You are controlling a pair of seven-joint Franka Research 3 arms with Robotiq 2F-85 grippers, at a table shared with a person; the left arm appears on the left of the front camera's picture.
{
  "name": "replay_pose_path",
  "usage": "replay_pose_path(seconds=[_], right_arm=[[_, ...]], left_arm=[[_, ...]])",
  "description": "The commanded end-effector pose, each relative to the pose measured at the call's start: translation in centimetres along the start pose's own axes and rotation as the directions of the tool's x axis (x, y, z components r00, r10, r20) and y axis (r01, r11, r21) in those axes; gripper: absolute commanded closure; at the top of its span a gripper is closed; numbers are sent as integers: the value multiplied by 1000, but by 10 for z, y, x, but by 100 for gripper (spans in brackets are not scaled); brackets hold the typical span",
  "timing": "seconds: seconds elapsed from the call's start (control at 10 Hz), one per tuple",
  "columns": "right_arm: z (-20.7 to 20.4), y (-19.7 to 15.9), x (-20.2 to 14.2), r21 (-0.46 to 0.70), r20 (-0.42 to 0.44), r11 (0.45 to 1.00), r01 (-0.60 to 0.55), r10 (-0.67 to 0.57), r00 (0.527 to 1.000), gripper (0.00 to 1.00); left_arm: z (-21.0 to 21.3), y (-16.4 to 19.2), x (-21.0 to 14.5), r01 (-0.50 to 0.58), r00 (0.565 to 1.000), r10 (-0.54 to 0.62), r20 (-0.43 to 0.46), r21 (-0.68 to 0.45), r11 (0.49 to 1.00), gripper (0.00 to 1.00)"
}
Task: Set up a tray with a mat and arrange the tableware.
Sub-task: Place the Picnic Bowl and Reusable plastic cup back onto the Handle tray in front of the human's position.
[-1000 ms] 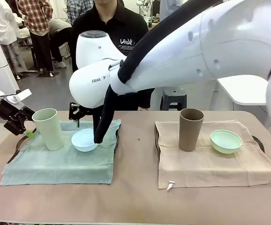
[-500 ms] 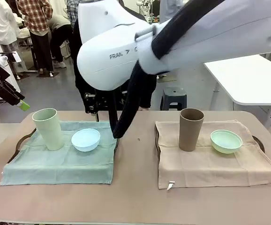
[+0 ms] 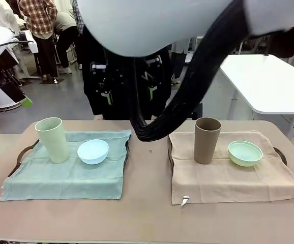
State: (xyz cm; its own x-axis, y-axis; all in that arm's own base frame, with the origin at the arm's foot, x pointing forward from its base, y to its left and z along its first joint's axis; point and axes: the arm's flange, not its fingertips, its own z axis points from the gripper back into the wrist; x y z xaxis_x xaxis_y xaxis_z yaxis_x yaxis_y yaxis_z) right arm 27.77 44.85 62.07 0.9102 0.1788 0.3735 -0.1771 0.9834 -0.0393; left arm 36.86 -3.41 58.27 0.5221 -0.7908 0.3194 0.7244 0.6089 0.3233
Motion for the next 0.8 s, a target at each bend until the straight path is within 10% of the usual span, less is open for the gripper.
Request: replay_pose_path(seconds=[0.0, 0.7], right_arm=[[-56, 13, 23, 6, -66, 1000, -4, 4, 998, 0], [-56, 13, 23, 6, -66, 1000, -4, 4, 998, 0]], left_arm=[[-39, 29, -19, -30, 998, 35, 47, -101, 994, 0], [-39, 29, -19, -30, 998, 35, 47, -101, 994, 0]])
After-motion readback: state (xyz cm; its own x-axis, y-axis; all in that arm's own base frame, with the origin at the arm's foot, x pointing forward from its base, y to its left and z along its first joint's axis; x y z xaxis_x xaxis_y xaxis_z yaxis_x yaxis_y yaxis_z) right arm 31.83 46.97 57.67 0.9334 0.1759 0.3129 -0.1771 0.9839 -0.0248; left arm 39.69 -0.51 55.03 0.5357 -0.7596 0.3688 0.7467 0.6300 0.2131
